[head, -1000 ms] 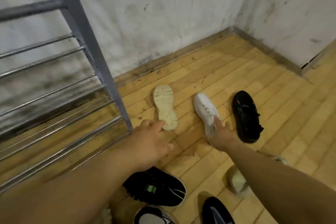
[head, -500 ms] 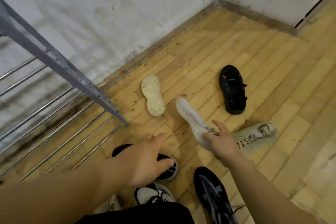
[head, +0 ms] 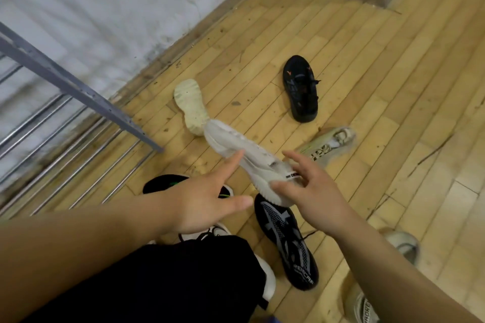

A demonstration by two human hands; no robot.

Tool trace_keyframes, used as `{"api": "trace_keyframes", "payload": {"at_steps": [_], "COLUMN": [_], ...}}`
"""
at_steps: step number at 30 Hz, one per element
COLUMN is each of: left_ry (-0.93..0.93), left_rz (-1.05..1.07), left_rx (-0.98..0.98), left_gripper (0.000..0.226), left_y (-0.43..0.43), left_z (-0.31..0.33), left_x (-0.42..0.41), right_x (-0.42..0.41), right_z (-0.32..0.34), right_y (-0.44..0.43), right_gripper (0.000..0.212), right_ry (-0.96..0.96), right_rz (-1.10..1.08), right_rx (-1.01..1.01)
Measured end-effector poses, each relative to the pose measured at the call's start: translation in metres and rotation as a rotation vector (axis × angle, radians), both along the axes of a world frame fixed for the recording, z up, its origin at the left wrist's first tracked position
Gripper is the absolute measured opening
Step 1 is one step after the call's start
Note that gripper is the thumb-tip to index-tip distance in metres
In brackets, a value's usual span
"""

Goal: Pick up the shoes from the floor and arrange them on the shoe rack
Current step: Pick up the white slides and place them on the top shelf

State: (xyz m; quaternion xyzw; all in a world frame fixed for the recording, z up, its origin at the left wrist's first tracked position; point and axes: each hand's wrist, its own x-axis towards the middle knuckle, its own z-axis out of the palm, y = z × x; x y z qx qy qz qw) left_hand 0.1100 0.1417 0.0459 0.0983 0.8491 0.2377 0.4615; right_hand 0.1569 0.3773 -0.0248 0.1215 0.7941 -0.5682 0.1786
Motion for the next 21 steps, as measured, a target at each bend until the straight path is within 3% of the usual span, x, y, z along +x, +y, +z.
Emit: {"api": "trace_keyframes", "payload": {"at_steps": [3, 6, 8, 10, 14, 21], "left_ry": [-0.111, 0.018, 0.121, 0.086, -0.004, 0.072], "left_rz": [0.397, 0.673, 0.681, 0.672, 0.661, 0.553], "left_rx": [0.247, 0.415, 0.398, 0.412, 0.481, 0.449], "left_gripper": [0.078, 0.057, 0.041, 0.039, 0.044, 0.059], "left_y": [0.028, 0.064, 0.077, 0.079, 0.081, 0.059], "left_z": [0.004, 0.002, -0.008, -0.018, -0.023, 0.012], "left_x": [0.002, 0.008, 0.012, 0.018, 0.028, 0.012], "right_x": [-0.004, -0.005, -0.003, 0.004, 0.023, 0.022], "right_z": [0.020, 0.031, 0.035, 0.038, 0.034, 0.049], "right_y": [-0.003, 0.003, 0.017, 0.030, 0.043, 0.020], "right_gripper": [0.068, 0.070, 0.075, 0.079, 0.082, 0.070], "right_ry": [0.062, 0.122, 0.119, 0.072, 0.025, 0.089], "right_rz": [0.046, 0.024, 0.029, 0.082, 0.104, 0.032], "right_rx": [-0.105, -0.118, -0.107, -0.113, -0.154, -0.282]}}
